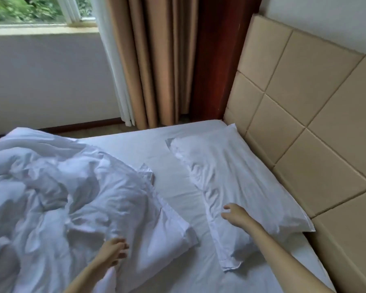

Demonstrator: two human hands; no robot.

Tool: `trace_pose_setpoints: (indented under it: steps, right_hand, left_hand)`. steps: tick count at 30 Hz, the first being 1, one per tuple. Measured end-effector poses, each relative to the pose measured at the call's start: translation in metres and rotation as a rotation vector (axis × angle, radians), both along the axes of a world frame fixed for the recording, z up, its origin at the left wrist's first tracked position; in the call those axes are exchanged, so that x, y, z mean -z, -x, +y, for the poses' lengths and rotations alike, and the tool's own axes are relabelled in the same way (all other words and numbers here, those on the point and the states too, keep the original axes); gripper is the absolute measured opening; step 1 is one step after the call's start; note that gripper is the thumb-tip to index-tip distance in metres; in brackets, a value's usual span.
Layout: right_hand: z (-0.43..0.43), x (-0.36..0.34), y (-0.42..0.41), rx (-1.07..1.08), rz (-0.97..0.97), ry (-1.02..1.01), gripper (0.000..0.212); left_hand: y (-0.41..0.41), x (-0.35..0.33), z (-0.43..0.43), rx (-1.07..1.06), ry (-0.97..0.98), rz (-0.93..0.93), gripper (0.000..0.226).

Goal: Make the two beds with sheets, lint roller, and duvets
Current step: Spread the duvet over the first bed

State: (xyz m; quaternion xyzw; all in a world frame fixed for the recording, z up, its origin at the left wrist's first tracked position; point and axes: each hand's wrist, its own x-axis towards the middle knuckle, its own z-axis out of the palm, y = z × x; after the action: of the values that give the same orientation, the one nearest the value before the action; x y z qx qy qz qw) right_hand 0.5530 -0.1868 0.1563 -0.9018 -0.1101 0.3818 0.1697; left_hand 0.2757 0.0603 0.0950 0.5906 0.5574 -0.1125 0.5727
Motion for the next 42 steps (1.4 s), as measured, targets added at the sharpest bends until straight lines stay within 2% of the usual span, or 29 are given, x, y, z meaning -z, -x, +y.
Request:
trace_pose_setpoints:
  steps: [6, 11, 15, 17, 20, 23, 26, 30, 32, 33, 35, 38, 40, 42]
  right_hand:
    - [0.190, -0.019, 0.139, -0.325, -0.016, -0.130, 0.046]
    - [0.346, -0.018, 0.311, -0.589, -0.037, -0.235, 0.043]
    - [0.453, 0.006, 0.463, -0.783, -0.091, -0.195, 0.040]
    - [0.493, 0.017, 0.532, -0.806, -0.205, -0.108, 0.046]
    - [0.535, 0.032, 0.608, -0.750, -0.458, -0.025, 0.050]
    - [0.552, 0.055, 0.655, -0.672, -0.530, 0.014, 0.053]
    - [0.550, 0.076, 0.674, -0.669, -0.530, 0.114, 0.054]
    - [0.557, 0.091, 0.671, -0.710, -0.613, 0.199, 0.052]
    - [0.564, 0.096, 0.669, -0.743, -0.632, 0.228, 0.055]
    - [0.567, 0.098, 0.668, -0.758, -0.627, 0.248, 0.057]
    - [0.573, 0.103, 0.666, -0.780, -0.611, 0.280, 0.062]
    - [0.576, 0.103, 0.662, -0.843, -0.587, 0.332, 0.067]
    - [0.575, 0.100, 0.659, -0.883, -0.525, 0.334, 0.063]
    - [0.575, 0.093, 0.654, -0.913, -0.437, 0.318, 0.053]
  left_hand:
    - [0.149, -0.033, 0.108, -0.328, -0.115, -0.106, 0.020]
    - [0.306, -0.029, 0.217, -0.405, -0.206, -0.156, 0.029]
    - [0.448, -0.013, 0.295, -0.567, -0.266, -0.110, 0.026]
    - [0.524, -0.002, 0.316, -0.711, -0.276, -0.042, 0.025]
    - [0.629, 0.032, 0.335, -0.803, -0.197, 0.093, 0.020]
    - [0.706, 0.081, 0.351, -0.854, -0.064, 0.216, 0.011]
    - [0.737, 0.112, 0.352, -1.083, 0.119, 0.172, 0.046]
    - [0.766, 0.146, 0.363, -1.560, 0.339, -0.020, 0.101]
    - [0.775, 0.152, 0.376, -1.670, 0.383, -0.034, 0.123]
    - [0.771, 0.143, 0.382, -1.704, 0.419, -0.039, 0.125]
    - [0.765, 0.148, 0.395, -1.725, 0.430, -0.119, 0.110]
    - [0.752, 0.143, 0.418, -1.687, 0.295, -0.396, 0.081]
    - [0.741, 0.127, 0.430, -1.675, 0.133, -0.439, 0.069]
    - [0.722, 0.091, 0.449, -1.651, -0.117, -0.374, 0.050]
